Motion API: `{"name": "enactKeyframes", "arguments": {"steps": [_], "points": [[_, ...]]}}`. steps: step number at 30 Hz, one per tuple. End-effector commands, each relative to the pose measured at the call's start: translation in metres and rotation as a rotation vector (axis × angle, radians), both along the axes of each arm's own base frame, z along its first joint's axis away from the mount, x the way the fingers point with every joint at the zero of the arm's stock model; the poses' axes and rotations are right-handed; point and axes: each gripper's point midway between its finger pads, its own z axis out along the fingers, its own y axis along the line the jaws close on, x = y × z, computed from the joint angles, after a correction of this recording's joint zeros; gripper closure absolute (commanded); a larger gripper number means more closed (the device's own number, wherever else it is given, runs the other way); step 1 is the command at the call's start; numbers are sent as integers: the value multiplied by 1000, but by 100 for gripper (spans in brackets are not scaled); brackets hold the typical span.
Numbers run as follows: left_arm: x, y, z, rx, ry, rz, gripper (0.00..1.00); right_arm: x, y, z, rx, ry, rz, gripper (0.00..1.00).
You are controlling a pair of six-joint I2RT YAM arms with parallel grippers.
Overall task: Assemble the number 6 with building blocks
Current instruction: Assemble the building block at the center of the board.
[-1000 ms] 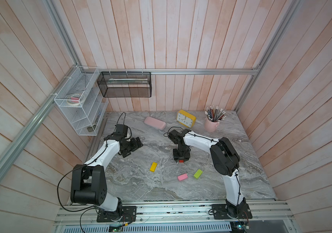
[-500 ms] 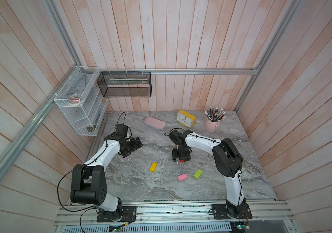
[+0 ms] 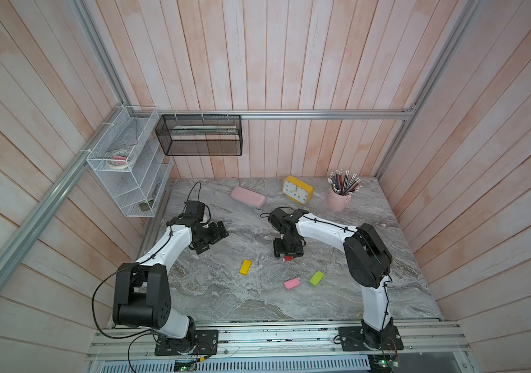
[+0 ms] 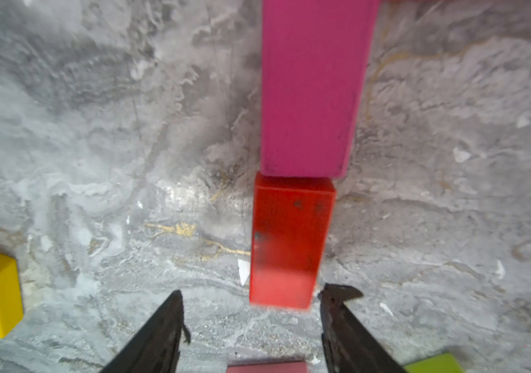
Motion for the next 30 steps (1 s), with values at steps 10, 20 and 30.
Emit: {"name": "enactKeyframes", "arguments": {"steps": [10,20,30], "points": [[-1,2,-1,5,-13,-5,2,-1,-6,17,-27,-32,0,32],[-2,2,-3,7,-10,-5,2,2,-12,0,-91,-16,-25,34],[-1,2,-4,12,-6,-9,2,5,-10,-13,-104,-3,-16,35]]}}
